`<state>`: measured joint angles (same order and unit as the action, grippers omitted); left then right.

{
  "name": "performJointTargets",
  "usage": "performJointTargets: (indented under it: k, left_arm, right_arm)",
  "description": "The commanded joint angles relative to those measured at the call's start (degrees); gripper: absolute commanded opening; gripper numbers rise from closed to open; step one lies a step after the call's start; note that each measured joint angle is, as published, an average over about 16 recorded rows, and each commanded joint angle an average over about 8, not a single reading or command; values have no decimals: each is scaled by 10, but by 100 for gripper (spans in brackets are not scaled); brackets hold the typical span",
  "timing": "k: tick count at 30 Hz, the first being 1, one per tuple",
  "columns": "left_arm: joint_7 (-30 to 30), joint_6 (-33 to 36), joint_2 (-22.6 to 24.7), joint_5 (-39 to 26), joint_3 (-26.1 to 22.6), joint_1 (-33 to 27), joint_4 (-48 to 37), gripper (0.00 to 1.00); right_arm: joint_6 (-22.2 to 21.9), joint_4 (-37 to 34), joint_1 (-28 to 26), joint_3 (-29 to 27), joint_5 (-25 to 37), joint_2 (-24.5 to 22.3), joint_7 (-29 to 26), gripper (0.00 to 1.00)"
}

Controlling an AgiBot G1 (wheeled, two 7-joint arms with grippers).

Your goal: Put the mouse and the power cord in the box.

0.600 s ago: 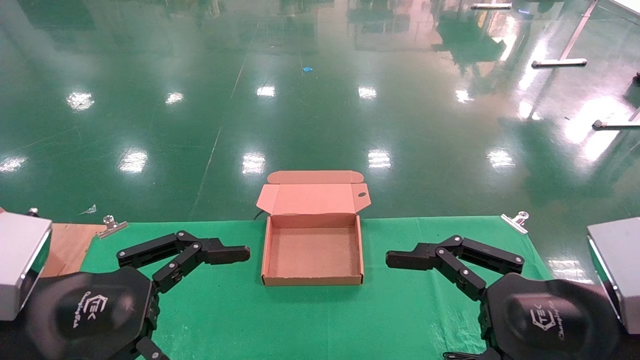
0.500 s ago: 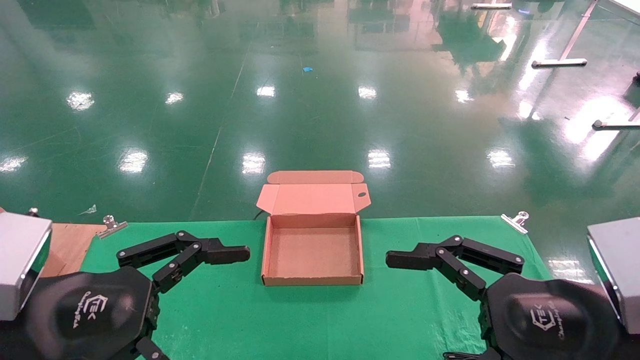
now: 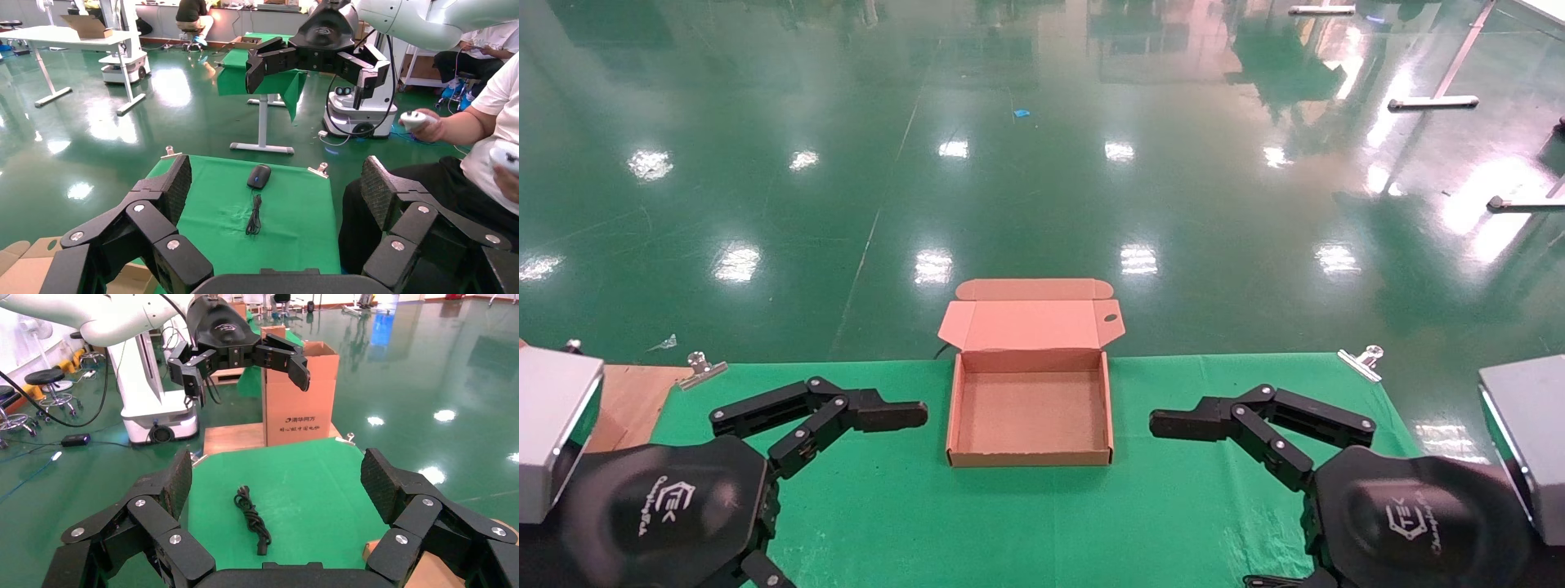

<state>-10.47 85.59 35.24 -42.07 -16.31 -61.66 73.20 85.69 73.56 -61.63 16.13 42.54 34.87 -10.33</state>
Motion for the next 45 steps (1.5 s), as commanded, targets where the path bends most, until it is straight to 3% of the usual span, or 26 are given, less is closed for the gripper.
performJointTargets:
  k: [1,5,8,13,18,22,25,33,45]
  left_arm:
    - [0,0,-1,2,1,0,1,100]
    - [0,2,4,-15,-9,-3,-3,100]
    - [0,7,9,-51,-27,-15,-13,100]
    - [4,19,18,-152,-72,-56,-53,100]
    - [20,28,34,-272,-122,-111,-119,100]
    - [34,31,57,-371,-168,-157,-179,100]
    - [43,29,83,-440,-203,-188,-222,100]
    - [66,1,156,-559,-267,-227,-324,100]
    - [115,-56,218,-600,-290,-223,-458,100]
  right_arm:
    - [0,0,0,-1,-4,0,-1,100]
    - [0,0,-5,7,30,-4,14,100]
    - [2,-1,-21,24,89,-7,33,100]
    - [14,4,-83,83,252,8,67,100]
    - [25,-9,-160,157,437,52,100,100]
    - [16,-58,-200,207,553,96,133,100]
    - [-1,-117,-216,231,607,125,166,100]
    - [-70,-314,-237,264,671,199,277,100]
    - [-153,-545,-267,272,685,276,414,100]
